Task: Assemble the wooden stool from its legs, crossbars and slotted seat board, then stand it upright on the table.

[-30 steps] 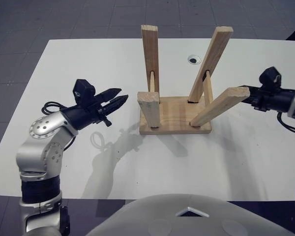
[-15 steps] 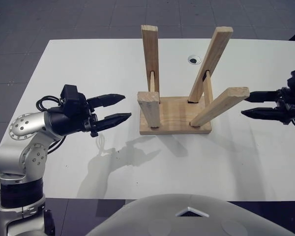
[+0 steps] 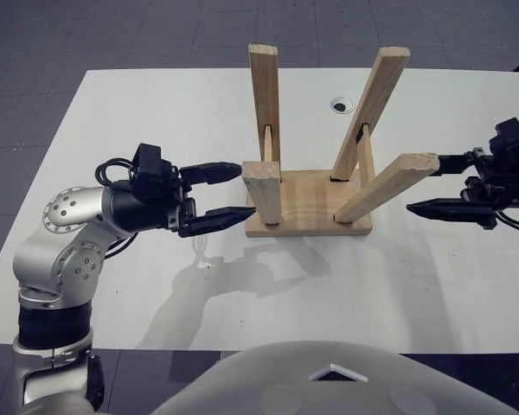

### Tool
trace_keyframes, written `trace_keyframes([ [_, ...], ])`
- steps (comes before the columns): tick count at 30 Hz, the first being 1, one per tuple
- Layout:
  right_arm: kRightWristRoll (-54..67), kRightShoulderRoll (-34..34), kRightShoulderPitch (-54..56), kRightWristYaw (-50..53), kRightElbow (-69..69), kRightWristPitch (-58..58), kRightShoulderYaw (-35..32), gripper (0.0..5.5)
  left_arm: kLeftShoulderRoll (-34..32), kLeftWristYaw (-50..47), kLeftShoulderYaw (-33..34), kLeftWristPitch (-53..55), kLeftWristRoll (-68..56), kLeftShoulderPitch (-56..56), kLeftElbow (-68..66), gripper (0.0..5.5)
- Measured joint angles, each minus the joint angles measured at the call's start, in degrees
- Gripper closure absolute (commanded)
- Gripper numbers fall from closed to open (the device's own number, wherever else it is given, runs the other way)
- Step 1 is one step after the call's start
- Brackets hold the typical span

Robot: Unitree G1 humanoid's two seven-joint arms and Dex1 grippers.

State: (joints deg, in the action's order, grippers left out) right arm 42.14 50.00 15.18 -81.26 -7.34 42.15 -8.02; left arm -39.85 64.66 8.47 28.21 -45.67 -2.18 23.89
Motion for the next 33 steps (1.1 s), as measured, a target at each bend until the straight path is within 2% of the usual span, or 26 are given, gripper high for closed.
trace_keyframes([
  [7, 4.3, -4.5, 0.7, 2.8, -2.2, -0.1, -0.3, 1.21, 1.8, -0.7, -1.9, -0.3, 0.6, -3.2, -1.2, 2.2],
  [13, 4.7, -5.1, -0.3, 3.2, -3.5, -1.4, 1.2, 1.21, 1.8, -0.2, -3.9, -0.4, 1.1, -4.4, -2.3, 2.2],
  [15, 3.9, -5.4, -0.2, 3.3, -2.9, -2.6, 1.9, 1.62, 1.8, -0.2, -4.6, -0.4, 1.5, -5.2, -2.5, 2.18],
  [27, 2.0, -6.7, -0.2, 3.6, -2.0, -5.1, 4.0, 3.83, 2.4, -0.2, -6.1, -0.9, 2.1, -5.7, -2.9, 4.03],
  [33, 0.9, -6.5, 0.4, 1.9, -1.1, -7.4, 4.6, 3.95, 2.2, 0.2, -6.3, -1.4, 2.0, -4.8, -1.7, 4.11],
])
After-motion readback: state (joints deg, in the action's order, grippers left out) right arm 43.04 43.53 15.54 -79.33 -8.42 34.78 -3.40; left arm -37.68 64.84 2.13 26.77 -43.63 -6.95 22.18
